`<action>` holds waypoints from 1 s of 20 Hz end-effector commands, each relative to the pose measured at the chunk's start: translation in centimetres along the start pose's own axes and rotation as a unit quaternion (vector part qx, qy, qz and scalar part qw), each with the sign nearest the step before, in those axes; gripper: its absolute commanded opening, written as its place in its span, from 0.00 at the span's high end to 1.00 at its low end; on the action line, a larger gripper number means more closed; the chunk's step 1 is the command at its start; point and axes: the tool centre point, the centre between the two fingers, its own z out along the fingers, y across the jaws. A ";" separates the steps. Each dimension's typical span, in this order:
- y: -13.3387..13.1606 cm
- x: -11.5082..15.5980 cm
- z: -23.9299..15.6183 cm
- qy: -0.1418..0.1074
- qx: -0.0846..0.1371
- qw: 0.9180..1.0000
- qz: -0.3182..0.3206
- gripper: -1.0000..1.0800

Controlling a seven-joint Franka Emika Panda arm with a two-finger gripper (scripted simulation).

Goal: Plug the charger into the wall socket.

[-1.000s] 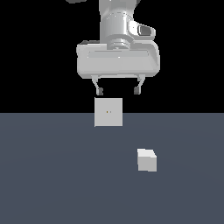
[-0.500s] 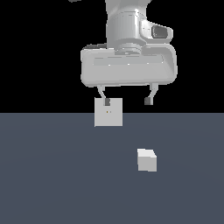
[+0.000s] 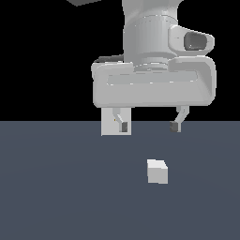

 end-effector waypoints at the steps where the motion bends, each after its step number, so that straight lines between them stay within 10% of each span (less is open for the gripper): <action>1: 0.4 -0.6 0.6 0.008 0.000 1.000 0.006 0.04; 20: 1.2 -1.9 2.9 0.024 0.001 1.000 0.019 0.04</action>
